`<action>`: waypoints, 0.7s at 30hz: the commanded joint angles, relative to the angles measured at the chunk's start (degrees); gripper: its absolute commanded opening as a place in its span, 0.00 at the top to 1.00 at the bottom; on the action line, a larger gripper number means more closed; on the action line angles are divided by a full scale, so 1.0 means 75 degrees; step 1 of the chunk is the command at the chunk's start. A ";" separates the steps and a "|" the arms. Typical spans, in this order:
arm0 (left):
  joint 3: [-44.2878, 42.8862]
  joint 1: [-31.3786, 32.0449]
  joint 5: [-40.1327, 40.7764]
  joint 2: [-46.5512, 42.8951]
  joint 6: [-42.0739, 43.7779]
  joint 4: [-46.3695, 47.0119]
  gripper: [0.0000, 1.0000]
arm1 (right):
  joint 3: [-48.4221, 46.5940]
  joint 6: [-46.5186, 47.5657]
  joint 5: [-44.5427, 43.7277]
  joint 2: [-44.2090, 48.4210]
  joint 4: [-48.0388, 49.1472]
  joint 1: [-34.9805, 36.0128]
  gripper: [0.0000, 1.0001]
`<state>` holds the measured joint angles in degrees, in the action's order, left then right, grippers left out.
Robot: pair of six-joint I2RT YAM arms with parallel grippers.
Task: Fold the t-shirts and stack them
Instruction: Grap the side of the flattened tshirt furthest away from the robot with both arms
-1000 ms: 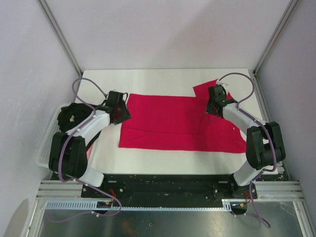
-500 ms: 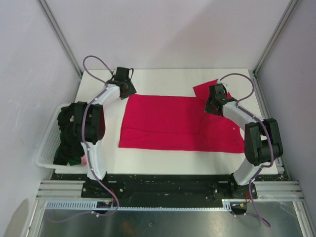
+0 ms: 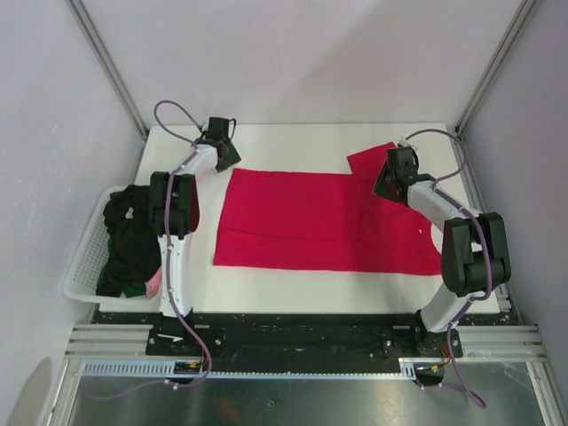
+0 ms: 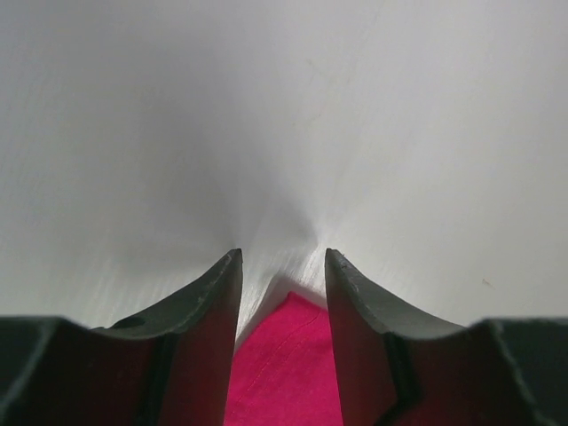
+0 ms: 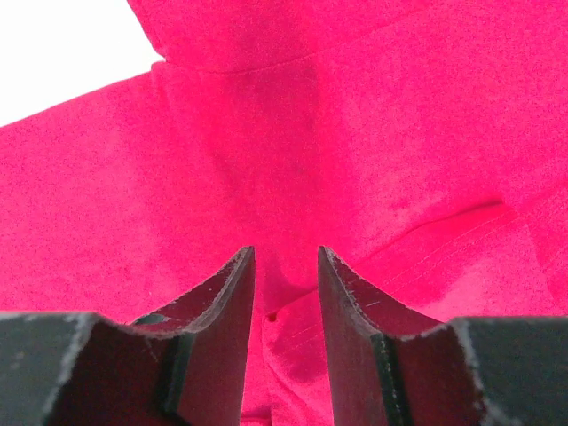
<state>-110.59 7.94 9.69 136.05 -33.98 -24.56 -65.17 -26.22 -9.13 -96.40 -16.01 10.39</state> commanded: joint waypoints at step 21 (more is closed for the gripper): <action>0.0335 0.0257 -0.0402 -0.0164 0.0487 0.0008 0.56 | -0.0799 -0.0094 0.0378 -0.0536 0.0508 -0.0512 0.61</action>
<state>-109.86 8.60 8.32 136.29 -32.03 -23.11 -68.18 -26.50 -6.55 -99.98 -14.22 7.05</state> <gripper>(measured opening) 0.447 0.388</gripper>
